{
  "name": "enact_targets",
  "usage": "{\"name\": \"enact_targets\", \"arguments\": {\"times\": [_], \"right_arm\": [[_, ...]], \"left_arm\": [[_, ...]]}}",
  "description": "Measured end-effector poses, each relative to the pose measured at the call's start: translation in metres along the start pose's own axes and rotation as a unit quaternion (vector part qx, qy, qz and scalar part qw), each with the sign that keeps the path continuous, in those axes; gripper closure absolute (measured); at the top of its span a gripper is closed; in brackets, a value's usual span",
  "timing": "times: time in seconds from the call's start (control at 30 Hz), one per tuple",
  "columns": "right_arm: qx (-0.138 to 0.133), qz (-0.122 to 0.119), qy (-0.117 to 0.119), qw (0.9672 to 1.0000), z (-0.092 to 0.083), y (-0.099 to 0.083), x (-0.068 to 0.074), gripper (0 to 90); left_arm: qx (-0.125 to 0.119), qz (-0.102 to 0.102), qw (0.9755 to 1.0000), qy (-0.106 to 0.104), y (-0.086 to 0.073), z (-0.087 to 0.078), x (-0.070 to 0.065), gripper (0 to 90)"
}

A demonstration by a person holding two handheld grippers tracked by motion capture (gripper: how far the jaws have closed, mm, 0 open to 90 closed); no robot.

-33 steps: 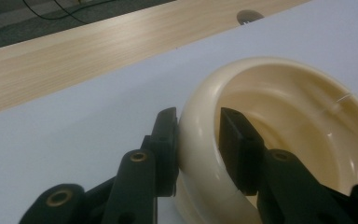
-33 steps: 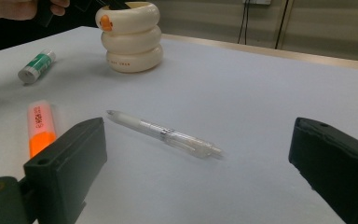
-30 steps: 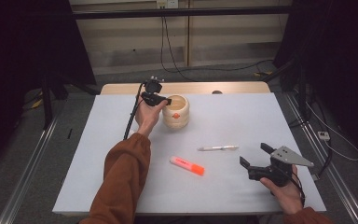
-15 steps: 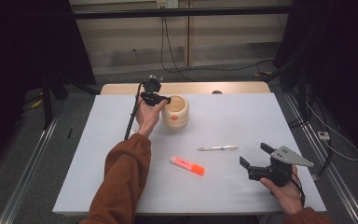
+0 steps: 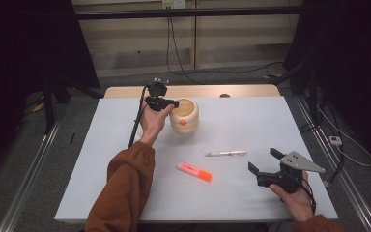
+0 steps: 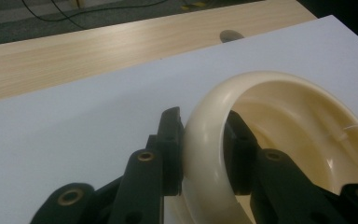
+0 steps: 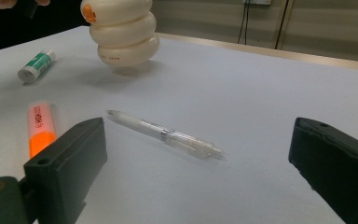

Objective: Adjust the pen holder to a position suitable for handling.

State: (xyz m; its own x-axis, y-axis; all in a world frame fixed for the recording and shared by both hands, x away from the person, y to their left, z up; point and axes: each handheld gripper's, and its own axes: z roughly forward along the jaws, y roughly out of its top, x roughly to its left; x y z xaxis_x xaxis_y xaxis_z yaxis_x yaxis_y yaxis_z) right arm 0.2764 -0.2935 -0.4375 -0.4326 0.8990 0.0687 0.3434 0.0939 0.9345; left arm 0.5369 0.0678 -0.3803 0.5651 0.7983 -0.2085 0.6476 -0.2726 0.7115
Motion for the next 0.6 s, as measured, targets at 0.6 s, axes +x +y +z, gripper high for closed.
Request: {"name": "enact_targets", "arguments": {"times": [0.6], "right_arm": [[0.001, -0.001, 0.0, 1.0, 0.002, 0.0, 0.0, 3.7]], "left_arm": [[0.008, 0.006, 0.9999, 0.012, -0.028, -0.025, -0.021, 72.9]]}}
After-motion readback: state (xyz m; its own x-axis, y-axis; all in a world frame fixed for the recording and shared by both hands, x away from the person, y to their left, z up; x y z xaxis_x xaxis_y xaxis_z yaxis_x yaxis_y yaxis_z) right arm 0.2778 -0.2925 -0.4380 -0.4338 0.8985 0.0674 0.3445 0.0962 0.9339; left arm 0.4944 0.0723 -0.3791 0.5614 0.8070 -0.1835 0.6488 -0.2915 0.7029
